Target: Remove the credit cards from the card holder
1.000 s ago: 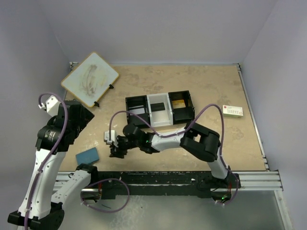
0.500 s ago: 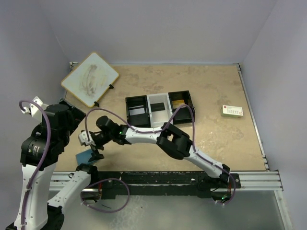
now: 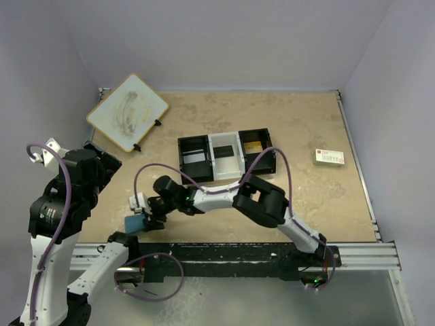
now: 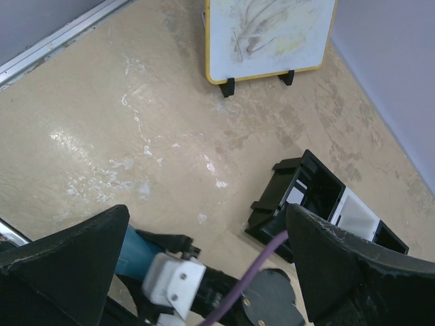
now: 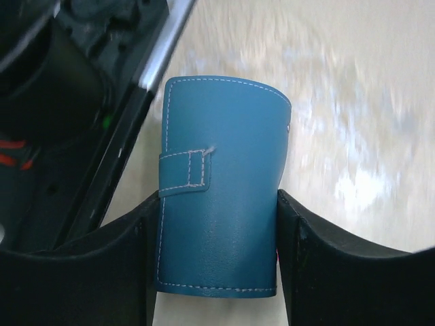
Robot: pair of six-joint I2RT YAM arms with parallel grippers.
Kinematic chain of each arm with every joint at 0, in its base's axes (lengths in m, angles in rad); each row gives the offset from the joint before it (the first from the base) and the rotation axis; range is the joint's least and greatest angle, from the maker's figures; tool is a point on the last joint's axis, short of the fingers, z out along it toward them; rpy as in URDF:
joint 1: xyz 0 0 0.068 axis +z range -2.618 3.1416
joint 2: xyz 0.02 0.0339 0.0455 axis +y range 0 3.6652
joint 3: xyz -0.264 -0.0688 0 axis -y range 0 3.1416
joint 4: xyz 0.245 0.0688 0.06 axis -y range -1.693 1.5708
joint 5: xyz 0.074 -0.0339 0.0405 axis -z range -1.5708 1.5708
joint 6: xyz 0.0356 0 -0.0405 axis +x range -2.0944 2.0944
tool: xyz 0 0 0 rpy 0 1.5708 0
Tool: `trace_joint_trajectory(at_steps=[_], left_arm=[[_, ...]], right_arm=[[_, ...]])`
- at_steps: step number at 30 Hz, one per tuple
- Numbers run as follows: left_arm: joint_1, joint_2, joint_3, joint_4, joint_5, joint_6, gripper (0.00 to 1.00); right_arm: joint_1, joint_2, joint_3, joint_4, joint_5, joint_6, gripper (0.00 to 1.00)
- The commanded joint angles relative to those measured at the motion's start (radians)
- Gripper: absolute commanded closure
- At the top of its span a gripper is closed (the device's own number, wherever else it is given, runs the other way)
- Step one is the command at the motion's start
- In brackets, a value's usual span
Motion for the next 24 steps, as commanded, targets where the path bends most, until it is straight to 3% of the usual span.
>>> trace_joint_trajectory(at_steps=[1,4,9,13,14,15,16,18,24], left_arm=[[0.007,-0.018,-0.032,0.033,0.022,0.0,0.04],[0.008,-0.022,-0.098,0.068,0.061,0.005,0.04],[0.007,-0.013,-0.257,0.198,0.223,0.011,0.04],[0.007,0.015,-0.422,0.356,0.407,0.007,0.04],[0.007,0.025,-0.46,0.394,0.453,0.002,0.04],[0.007,0.039,-0.493,0.434,0.49,-0.001,0.04],[0.006,0.049,-0.52,0.465,0.522,-0.005,0.04],[-0.003,0.06,-0.557,0.505,0.546,-0.004,0.04],[-0.018,0.086,-0.632,0.573,0.564,0.011,0.08]], right_arm=[[-0.034,-0.203,-0.321,0.156,0.226,0.135,0.5],[-0.031,-0.351,-0.524,0.212,0.327,0.211,0.5],[-0.032,-0.614,-0.895,0.317,0.528,0.473,0.47],[-0.031,-0.812,-1.09,0.365,0.626,0.648,0.21],[-0.031,-0.859,-1.115,0.352,0.633,0.675,0.09],[-0.031,-0.908,-1.128,0.324,0.653,0.705,0.02],[-0.031,-0.959,-1.133,0.286,0.677,0.731,0.0],[-0.033,-1.057,-1.136,0.172,0.718,0.806,0.0],[-0.052,-1.305,-1.076,-0.223,1.105,1.145,0.0]])
